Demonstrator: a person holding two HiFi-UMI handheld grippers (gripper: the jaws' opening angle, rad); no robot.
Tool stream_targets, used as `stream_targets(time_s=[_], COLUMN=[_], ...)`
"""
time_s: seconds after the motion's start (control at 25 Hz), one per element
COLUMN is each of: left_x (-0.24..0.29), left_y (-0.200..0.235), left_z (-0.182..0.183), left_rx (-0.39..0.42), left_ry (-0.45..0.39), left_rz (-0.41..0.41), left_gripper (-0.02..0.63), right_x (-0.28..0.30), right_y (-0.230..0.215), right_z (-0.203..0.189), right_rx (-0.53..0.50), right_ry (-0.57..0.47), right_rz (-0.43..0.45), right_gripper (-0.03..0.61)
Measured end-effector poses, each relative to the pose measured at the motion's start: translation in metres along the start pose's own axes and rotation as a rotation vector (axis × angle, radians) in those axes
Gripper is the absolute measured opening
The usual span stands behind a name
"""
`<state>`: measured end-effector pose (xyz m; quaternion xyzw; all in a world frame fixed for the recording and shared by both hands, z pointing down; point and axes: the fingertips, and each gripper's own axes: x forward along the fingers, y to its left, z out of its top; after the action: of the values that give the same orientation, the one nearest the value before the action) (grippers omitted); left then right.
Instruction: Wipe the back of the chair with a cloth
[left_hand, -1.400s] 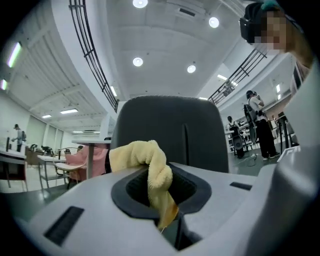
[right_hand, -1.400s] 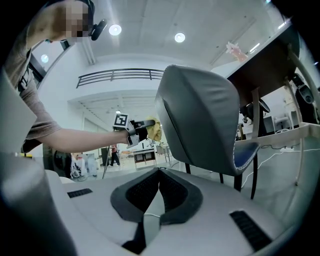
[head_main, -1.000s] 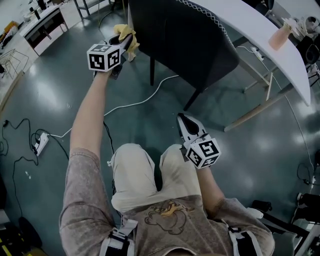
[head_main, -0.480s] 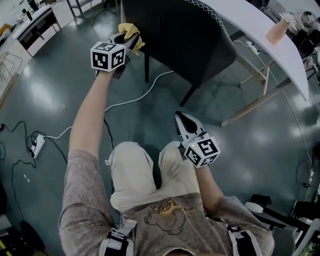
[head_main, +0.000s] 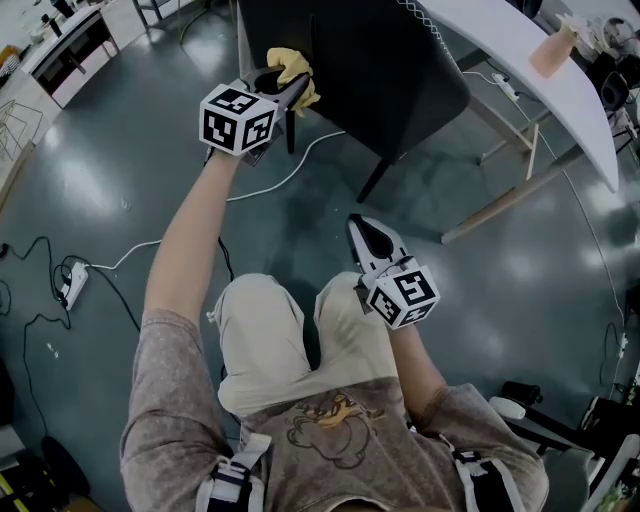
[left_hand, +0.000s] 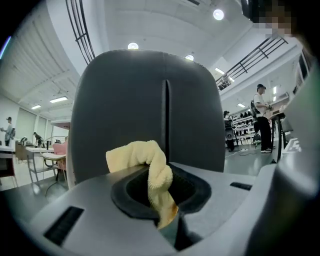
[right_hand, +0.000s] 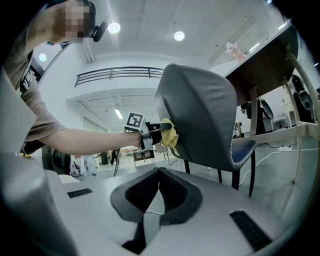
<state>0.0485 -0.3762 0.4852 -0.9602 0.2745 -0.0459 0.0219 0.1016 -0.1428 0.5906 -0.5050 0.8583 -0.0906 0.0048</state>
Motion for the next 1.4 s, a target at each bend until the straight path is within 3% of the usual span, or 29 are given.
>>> stream_targets(time_s=[0.32,0.8,1.4], left_x=[0.004,0.027,0.014], left_y=[-0.04,-0.139,-0.205], left_z=[0.004,0.023,0.029], left_rx=[0.031,0.062,0.103], left_ry=[-0.014,-0.014,-0.036], left_rz=[0.012,-0.183,-0.344], left_gripper=[0.063,0.063,0.063], right_x=[-0.015,-0.04,-0.057], right_y=[-0.004,-0.01,-0.015], right_z=[-0.002,-0.001,0.001], right_rx=[0.002,0.009,0.01], right_ry=[-0.001,-0.02,-0.03], right_rz=[-0.01,-0.048,-0.082], right_gripper=[0.025,0.025,0.025])
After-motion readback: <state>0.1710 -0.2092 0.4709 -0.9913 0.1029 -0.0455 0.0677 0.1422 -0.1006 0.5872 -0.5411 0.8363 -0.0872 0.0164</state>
